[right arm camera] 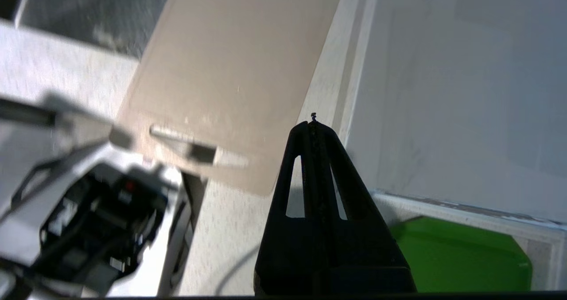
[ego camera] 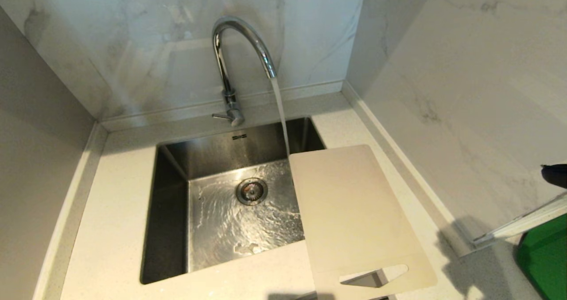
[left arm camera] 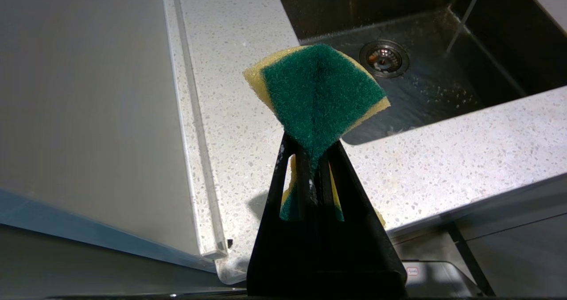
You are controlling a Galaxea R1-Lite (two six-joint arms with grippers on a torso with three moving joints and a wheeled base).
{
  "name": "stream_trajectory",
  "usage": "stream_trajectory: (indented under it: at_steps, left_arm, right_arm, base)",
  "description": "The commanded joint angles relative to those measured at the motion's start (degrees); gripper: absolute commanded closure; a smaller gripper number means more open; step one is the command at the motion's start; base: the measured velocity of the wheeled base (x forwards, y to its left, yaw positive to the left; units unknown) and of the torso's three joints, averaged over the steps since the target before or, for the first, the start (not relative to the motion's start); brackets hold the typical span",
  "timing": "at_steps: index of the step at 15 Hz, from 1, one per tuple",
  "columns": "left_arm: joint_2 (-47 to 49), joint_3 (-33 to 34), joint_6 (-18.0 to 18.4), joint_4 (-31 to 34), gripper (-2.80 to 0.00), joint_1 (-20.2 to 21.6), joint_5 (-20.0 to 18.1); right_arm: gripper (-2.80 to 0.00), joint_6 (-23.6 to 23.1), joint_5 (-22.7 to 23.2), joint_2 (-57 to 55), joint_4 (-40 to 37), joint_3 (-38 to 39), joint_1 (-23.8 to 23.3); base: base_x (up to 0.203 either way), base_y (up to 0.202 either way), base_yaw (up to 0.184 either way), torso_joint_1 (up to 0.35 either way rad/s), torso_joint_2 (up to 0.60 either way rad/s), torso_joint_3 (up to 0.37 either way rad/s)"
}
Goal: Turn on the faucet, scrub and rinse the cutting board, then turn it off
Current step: Pick up the cutting board
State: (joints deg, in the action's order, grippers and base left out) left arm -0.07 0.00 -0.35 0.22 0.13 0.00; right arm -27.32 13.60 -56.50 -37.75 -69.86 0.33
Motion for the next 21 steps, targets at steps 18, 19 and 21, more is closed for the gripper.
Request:
stream_trajectory:
  at_steps: [18,19,21]
  left_arm:
    - [0.07,0.0,0.0,0.04,0.0,0.01,0.0]
    - [0.07,0.0,-0.09,0.04,0.0,-0.05,0.0]
    - [0.07,0.0,-0.07,0.04,0.0,-0.02,0.0]
  right_arm:
    - [-2.8,-12.84,-23.48,-26.47,-8.95,4.35,22.73]
    - [-2.8,-12.84,-24.93,-26.93,-8.78,5.14,23.83]
    - [-2.8,-12.88,-25.38,-27.61,-8.77,5.57,25.15]
  base:
    - [0.0,0.0,0.0,0.0,0.0,0.0]
    - [0.0,0.0,0.0,0.0,0.0,0.0]
    - [0.0,0.0,0.0,0.0,0.0,0.0]
